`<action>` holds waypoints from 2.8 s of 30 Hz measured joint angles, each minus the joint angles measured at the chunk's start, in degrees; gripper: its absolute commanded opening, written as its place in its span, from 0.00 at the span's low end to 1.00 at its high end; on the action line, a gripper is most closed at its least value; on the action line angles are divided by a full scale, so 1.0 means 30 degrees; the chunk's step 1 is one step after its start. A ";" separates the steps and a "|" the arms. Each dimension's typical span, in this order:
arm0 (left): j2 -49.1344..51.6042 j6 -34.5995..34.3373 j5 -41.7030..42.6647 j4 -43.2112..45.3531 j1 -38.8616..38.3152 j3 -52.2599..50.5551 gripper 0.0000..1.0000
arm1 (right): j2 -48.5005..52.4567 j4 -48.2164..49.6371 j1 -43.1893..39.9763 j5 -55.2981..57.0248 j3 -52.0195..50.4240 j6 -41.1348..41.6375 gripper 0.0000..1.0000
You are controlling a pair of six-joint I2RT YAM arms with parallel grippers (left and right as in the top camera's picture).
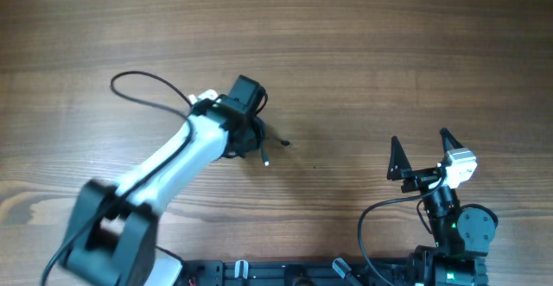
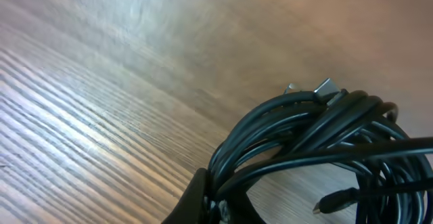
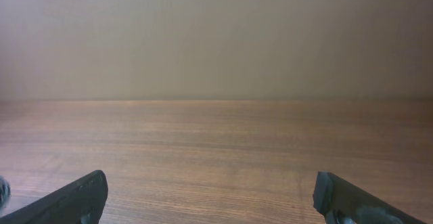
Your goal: Untangle cables
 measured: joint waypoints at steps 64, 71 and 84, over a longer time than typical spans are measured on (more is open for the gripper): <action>-0.5741 0.1479 0.3978 -0.0758 0.0015 0.0255 0.04 | 2.2345 0.0736 1.3333 -0.5020 1.0856 0.1625 0.49; -0.5741 0.1537 0.4022 -0.0794 0.0015 0.0255 0.04 | 2.2797 0.0743 1.3376 -0.4677 1.0856 0.2171 0.05; -0.5734 0.1545 0.3439 -0.0801 -0.0029 0.0255 0.04 | 2.2819 0.4226 1.3376 -0.8021 1.0863 0.6768 0.04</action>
